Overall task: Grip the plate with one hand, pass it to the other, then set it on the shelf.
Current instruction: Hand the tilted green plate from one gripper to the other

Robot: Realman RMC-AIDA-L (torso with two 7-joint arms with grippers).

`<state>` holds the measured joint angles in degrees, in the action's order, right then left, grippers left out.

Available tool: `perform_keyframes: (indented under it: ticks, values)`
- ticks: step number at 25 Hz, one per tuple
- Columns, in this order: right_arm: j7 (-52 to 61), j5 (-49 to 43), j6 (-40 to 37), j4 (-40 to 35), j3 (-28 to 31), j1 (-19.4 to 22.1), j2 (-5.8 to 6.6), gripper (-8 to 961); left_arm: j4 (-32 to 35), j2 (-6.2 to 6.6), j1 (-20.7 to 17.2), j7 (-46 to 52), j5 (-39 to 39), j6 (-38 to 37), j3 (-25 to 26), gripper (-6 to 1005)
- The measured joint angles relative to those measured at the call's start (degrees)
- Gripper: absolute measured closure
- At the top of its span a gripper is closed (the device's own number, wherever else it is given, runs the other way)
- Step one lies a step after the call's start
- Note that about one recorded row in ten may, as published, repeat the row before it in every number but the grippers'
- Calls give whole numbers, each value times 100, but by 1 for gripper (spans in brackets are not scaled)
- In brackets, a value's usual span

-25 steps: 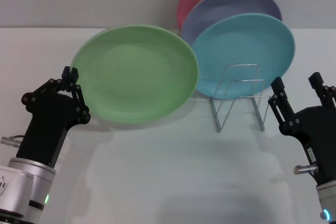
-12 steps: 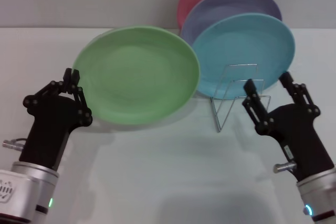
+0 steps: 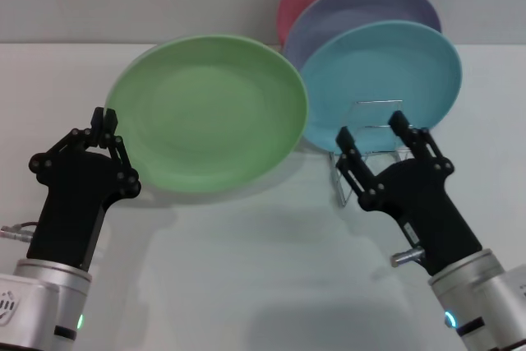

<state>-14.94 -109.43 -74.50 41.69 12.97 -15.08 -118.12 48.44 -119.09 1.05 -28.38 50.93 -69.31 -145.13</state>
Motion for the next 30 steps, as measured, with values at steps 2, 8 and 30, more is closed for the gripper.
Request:
perform_keyframes:
  ticks: [2,8,30]
  values:
    - [0,0,38,4,-7,-34,0,219,12,0,-12,0,10,-16,-29,970]
    - [0,-1,223,65,-14,-203,12,218,18,0,-31,-92,181,-124,-238,970]
    - [353,-273,993,-4,108,-712,152,217,275,-9,79,-965,1599,-311,-824,971]
